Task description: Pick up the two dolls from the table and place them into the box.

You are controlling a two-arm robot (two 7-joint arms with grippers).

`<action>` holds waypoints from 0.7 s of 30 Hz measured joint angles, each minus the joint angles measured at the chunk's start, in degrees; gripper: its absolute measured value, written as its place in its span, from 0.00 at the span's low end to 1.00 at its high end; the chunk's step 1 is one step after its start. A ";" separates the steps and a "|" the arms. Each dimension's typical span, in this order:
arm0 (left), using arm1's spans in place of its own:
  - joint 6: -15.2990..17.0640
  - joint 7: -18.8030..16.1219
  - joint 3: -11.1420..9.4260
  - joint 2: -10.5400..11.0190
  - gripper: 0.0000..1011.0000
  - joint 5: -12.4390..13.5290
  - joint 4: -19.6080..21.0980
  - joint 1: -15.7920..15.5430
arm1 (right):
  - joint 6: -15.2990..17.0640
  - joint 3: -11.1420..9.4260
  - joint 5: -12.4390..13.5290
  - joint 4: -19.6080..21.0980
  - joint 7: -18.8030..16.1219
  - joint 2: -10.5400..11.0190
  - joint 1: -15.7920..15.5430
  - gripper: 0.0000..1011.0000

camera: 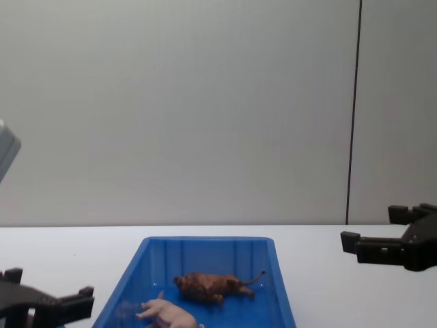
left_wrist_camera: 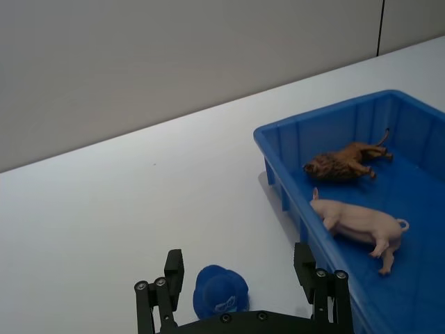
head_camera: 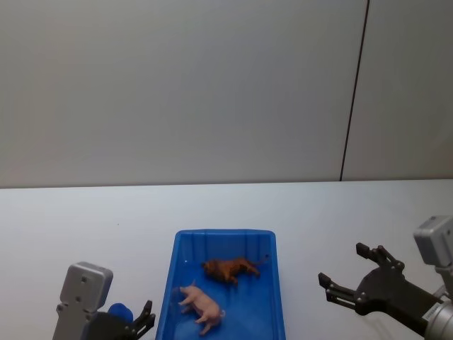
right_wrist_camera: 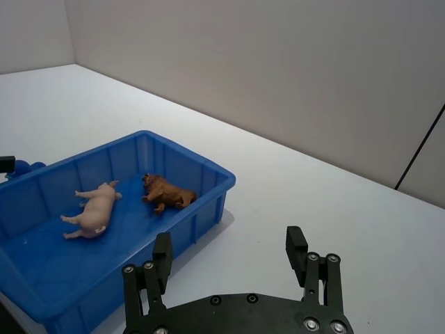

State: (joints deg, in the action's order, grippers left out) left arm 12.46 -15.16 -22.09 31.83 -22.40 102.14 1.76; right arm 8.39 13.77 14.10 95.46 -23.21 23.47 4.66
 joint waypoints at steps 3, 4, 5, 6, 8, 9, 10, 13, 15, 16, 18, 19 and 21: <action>-0.20 0.42 0.18 -0.16 0.99 -0.14 -1.16 0.02 | 0.00 -0.01 0.01 0.02 0.00 0.01 -0.02 0.99; -0.28 0.58 0.22 -0.22 0.99 -0.16 -1.45 0.02 | -0.01 -0.01 0.00 0.02 -0.01 0.02 -0.02 0.99; -0.31 0.66 0.25 -0.27 0.99 -0.16 -1.75 0.01 | 0.00 -0.01 0.00 0.02 0.00 0.02 -0.02 0.99; -0.48 0.98 0.33 -0.39 0.99 -0.17 -2.34 -0.05 | 0.00 -0.01 0.01 0.02 0.00 0.03 -0.03 0.99; -0.71 1.54 0.48 -0.59 0.99 -0.17 -3.38 -0.28 | 0.00 -0.01 0.01 0.02 0.00 0.04 -0.05 0.99; -0.77 1.75 0.52 -0.68 0.99 -0.17 -3.78 -0.38 | 0.00 -0.01 0.01 0.02 0.00 0.05 -0.05 0.99; -0.82 1.95 0.55 -0.73 0.99 -0.17 -3.99 -0.43 | 0.00 -0.01 0.01 0.02 0.00 0.05 -0.05 0.99; -1.08 2.97 0.72 -1.09 0.99 -0.12 -5.47 -0.87 | 0.00 -0.01 0.01 0.02 -0.01 0.07 -0.06 0.99; -1.16 3.48 0.77 -1.26 0.99 -0.05 -6.10 -1.09 | -0.01 -0.01 0.01 0.02 -0.01 0.07 -0.06 0.99; -1.21 4.12 0.83 -1.46 0.99 0.08 -6.83 -1.39 | 0.00 -0.01 0.00 0.02 -0.01 0.07 -0.06 0.99; -1.22 5.02 0.88 -1.74 0.98 0.24 -7.77 -1.79 | 0.00 -0.01 0.01 0.02 -0.01 0.07 -0.06 0.99; -1.22 5.30 0.90 -1.85 0.94 0.29 -8.08 -1.92 | 0.00 -0.01 0.01 0.02 -0.01 0.07 -0.06 0.99; -1.18 6.00 0.93 -2.05 0.92 0.41 -8.66 -2.21 | 0.00 -0.01 0.01 0.02 -0.01 0.07 -0.06 0.99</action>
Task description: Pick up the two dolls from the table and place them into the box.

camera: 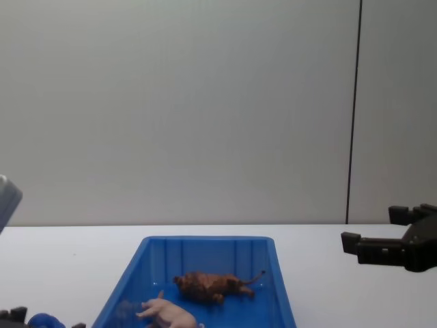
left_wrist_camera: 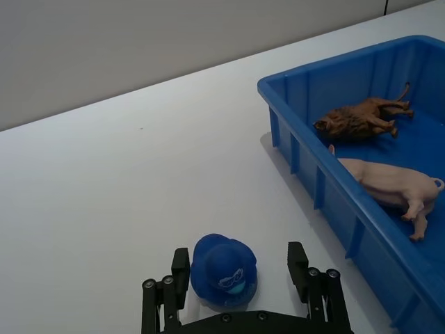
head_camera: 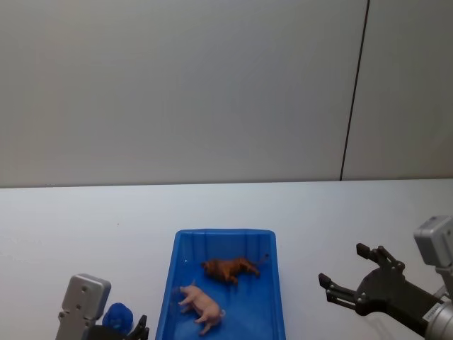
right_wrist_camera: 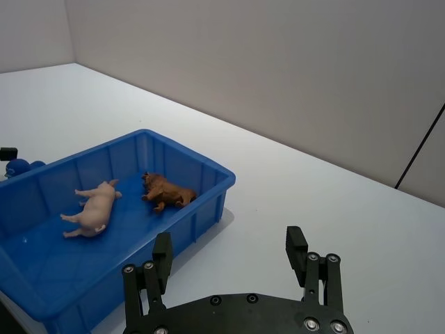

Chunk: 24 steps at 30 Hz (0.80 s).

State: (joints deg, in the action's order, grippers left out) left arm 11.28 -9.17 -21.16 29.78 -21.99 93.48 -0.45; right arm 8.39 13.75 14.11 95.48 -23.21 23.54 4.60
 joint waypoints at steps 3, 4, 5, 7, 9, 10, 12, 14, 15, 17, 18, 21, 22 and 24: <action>0.41 1.47 0.09 -0.54 0.82 0.35 -1.57 -0.75 | 0.00 0.00 0.00 -0.01 0.00 0.00 0.00 0.99; 0.49 1.64 0.11 -0.62 0.82 0.38 -1.84 -0.88 | 0.00 0.00 0.00 0.00 0.00 0.00 0.00 0.99; 0.63 1.93 0.13 -0.71 0.78 0.48 -2.10 -1.02 | 0.00 0.00 0.00 0.00 0.00 0.00 0.00 0.99; 0.92 2.54 0.23 -0.95 0.71 0.71 -2.86 -1.44 | 0.00 0.00 0.00 -0.01 0.00 0.00 0.00 0.99; 1.05 2.87 0.31 -1.07 0.65 0.82 -3.26 -1.66 | 0.00 0.01 0.00 -0.01 0.00 0.00 0.01 0.99; 1.20 3.20 0.39 -1.16 0.61 0.96 -3.60 -1.86 | 0.00 0.00 0.00 -0.01 0.00 0.00 0.01 0.99; 1.40 3.55 0.55 -1.24 0.53 1.17 -4.01 -2.12 | 0.00 0.01 0.00 -0.01 0.00 0.00 0.00 0.99; 1.55 3.80 0.66 -1.27 0.49 1.30 -4.15 -2.27 | 0.00 0.01 0.00 -0.01 0.00 0.00 0.01 0.99; 1.62 3.90 0.70 -1.27 0.47 1.37 -4.19 -2.32 | 0.00 0.01 0.00 -0.01 0.00 0.00 0.01 0.99; 1.85 4.09 0.91 -1.27 0.44 1.69 -4.23 -2.52 | 0.00 0.00 0.00 -0.01 0.00 0.00 0.00 0.99; 1.95 4.14 0.99 -1.26 0.43 1.79 -4.22 -2.58 | 0.00 0.01 0.00 -0.01 0.00 0.00 0.00 0.99; 2.03 4.23 1.39 -1.10 0.40 2.36 -3.86 -2.86 | 0.00 0.01 0.00 -0.01 0.00 0.00 0.01 0.99; 2.03 4.27 1.59 -1.01 0.40 2.66 -3.53 -3.04 | 0.00 0.01 0.00 -0.01 0.00 0.00 0.00 0.99; 2.03 4.33 1.82 -0.91 0.38 3.05 -3.09 -3.28 | 0.00 0.01 0.00 -0.01 0.00 0.00 0.01 0.99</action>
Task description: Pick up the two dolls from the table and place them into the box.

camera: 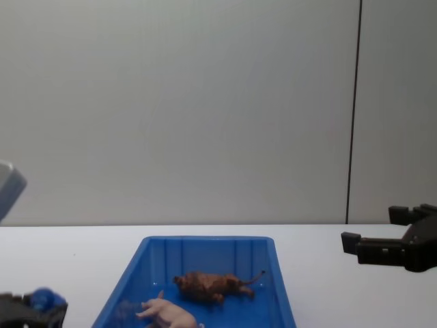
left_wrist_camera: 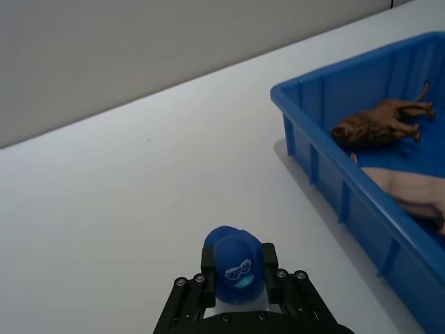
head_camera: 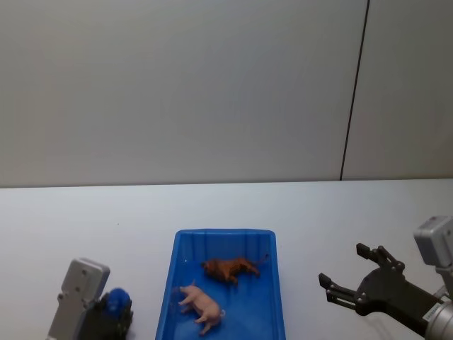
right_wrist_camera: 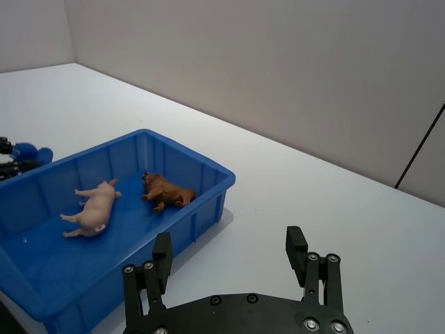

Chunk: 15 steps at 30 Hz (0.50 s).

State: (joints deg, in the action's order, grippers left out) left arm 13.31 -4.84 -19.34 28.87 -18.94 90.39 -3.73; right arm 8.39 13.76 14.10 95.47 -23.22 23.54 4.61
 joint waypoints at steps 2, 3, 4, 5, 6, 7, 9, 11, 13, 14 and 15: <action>0.00 0.13 0.20 0.06 0.37 0.45 0.39 -0.25 | 0.00 0.00 0.00 0.00 0.00 0.00 0.00 0.99; -0.03 0.29 0.38 0.09 0.36 0.87 0.78 -0.52 | 0.00 0.00 0.00 0.00 0.00 0.00 0.00 0.99; -0.06 0.40 0.48 0.09 0.36 1.10 1.04 -0.74 | 0.00 0.00 0.00 0.00 0.00 0.00 0.00 0.99; -0.15 0.67 0.62 0.07 0.35 1.57 1.42 -1.12 | 0.00 0.00 0.00 0.00 0.00 0.00 0.00 0.99; -0.23 0.89 0.68 0.03 0.35 1.91 1.60 -1.36 | 0.00 0.00 0.00 0.00 0.00 0.00 0.00 0.99; -0.30 1.09 0.73 -0.07 0.34 2.19 1.82 -1.67 | 0.00 0.00 0.00 0.00 0.00 0.00 0.00 0.99; -0.56 1.77 0.77 -0.41 0.33 3.14 2.19 -2.42 | 0.00 0.00 0.00 0.00 0.00 0.00 0.00 0.99; -0.70 2.39 0.77 -0.84 0.31 3.67 2.38 -3.11 | 0.00 0.00 0.00 0.00 0.00 0.00 0.00 0.99; -0.97 3.42 0.63 -1.59 0.30 4.60 2.49 -4.09 | 0.00 0.00 0.00 0.00 0.00 0.00 0.00 0.99; -1.06 3.75 0.57 -1.76 0.30 4.88 2.49 -4.27 | 0.00 0.00 0.00 0.00 0.00 0.00 0.00 0.99; -1.14 4.09 0.45 -2.11 0.29 5.13 2.49 -4.67 | 0.00 0.00 0.00 0.00 0.00 0.00 0.00 0.99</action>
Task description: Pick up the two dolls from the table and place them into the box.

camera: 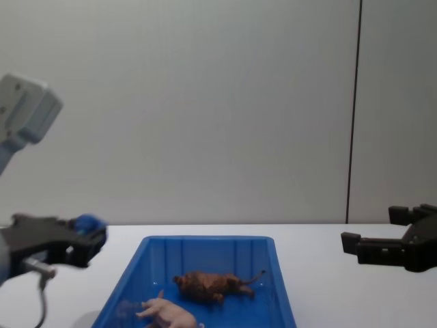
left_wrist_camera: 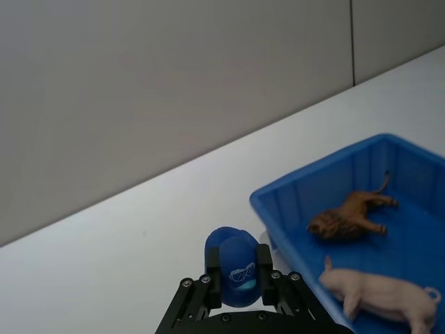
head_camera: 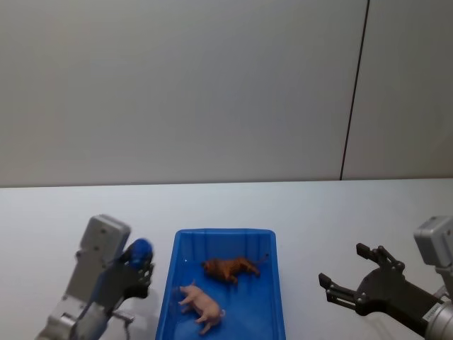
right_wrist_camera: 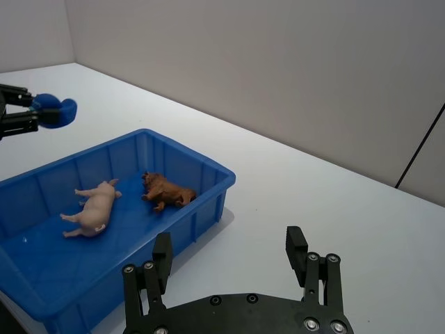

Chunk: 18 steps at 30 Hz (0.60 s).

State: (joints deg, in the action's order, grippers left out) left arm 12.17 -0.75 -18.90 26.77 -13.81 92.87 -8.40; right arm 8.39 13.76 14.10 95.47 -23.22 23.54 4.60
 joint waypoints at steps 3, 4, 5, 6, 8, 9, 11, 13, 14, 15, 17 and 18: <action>-0.52 1.83 -0.61 -1.53 0.28 1.29 -0.25 -1.58 | 0.00 0.00 0.00 0.00 0.00 0.00 0.00 0.99; -0.63 2.21 -0.81 -1.98 0.27 1.54 -0.42 -2.00 | 0.00 0.00 0.00 0.00 0.00 0.00 0.00 0.99; -0.75 2.58 -0.90 -2.19 0.27 1.77 -0.50 -2.21 | 0.00 0.00 0.00 0.00 0.00 0.00 0.00 0.99; -0.99 3.31 -1.30 -3.03 0.26 2.26 -0.83 -2.96 | 0.00 0.00 0.00 0.00 0.00 0.00 0.00 0.99; -1.22 4.23 -1.73 -3.90 0.25 2.65 -1.26 -3.68 | 0.00 0.00 0.00 0.00 0.00 0.00 0.00 0.99; -1.39 4.72 -1.90 -4.25 0.26 2.91 -1.43 -4.00 | 0.00 0.00 0.00 0.00 0.00 0.00 0.00 0.99; -1.80 5.94 -2.45 -5.38 0.32 3.44 -1.99 -4.90 | 0.00 0.00 0.00 0.00 0.00 0.00 0.00 0.99; -2.11 6.80 -2.89 -6.26 0.37 3.83 -2.48 -5.60 | 0.00 0.00 0.00 0.00 0.00 0.00 0.00 0.99; -2.39 7.58 -3.31 -7.07 0.41 4.14 -2.94 -6.25 | 0.00 0.00 0.00 0.00 0.00 0.00 0.00 0.99; -2.53 7.98 -3.50 -7.41 0.45 4.29 -3.14 -6.51 | 0.00 0.00 0.00 0.00 0.00 0.00 0.00 0.99; -2.96 9.18 -4.02 -8.36 0.52 4.71 -3.74 -7.24 | 0.00 0.00 0.00 0.00 0.00 0.00 0.00 0.99; -3.09 9.49 -4.15 -8.64 0.55 4.81 -3.91 -7.47 | 0.00 0.00 -0.01 0.00 0.00 0.00 0.00 0.99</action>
State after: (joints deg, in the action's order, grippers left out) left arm 9.08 8.75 -23.05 18.13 -9.00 88.96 -15.87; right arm 8.39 13.76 14.10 95.47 -23.22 23.54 4.61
